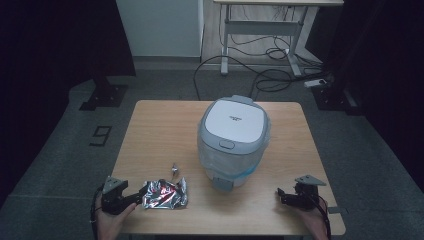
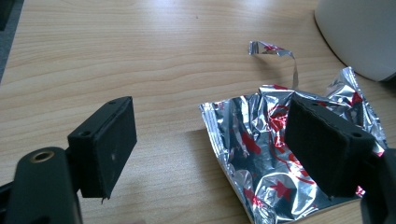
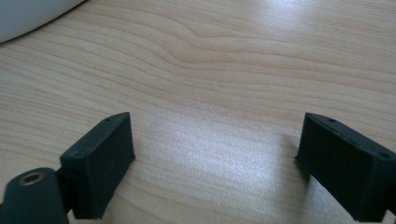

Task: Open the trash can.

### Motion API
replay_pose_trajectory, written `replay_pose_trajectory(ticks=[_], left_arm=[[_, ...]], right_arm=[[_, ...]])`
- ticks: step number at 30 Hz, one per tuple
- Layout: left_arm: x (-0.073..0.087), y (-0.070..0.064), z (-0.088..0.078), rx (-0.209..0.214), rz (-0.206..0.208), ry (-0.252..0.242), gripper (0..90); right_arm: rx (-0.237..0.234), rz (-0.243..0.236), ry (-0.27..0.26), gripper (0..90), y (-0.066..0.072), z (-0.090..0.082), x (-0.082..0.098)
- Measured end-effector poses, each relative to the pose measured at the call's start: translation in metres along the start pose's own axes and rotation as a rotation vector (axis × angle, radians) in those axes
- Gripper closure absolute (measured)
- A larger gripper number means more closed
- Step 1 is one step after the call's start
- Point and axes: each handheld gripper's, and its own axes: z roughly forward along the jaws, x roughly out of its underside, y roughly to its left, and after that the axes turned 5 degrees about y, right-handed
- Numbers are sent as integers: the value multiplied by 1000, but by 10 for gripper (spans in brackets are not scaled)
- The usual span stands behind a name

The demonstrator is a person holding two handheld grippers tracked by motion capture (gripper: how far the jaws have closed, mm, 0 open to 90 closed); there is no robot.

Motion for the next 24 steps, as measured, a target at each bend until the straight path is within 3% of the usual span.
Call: replay_pose_trajectory(ticks=[18,22,24], left_arm=[[1,4,1,-7,-7,12,177],[0,5,1,-12,-12,10,177],[0,5,1,-13,-15,8,177]], right_arm=[[8,5,-6,136,1,-4,4],[4,-8,-12,197,5,-6,4],[-1,-48,-29,230,13,-9,3]])
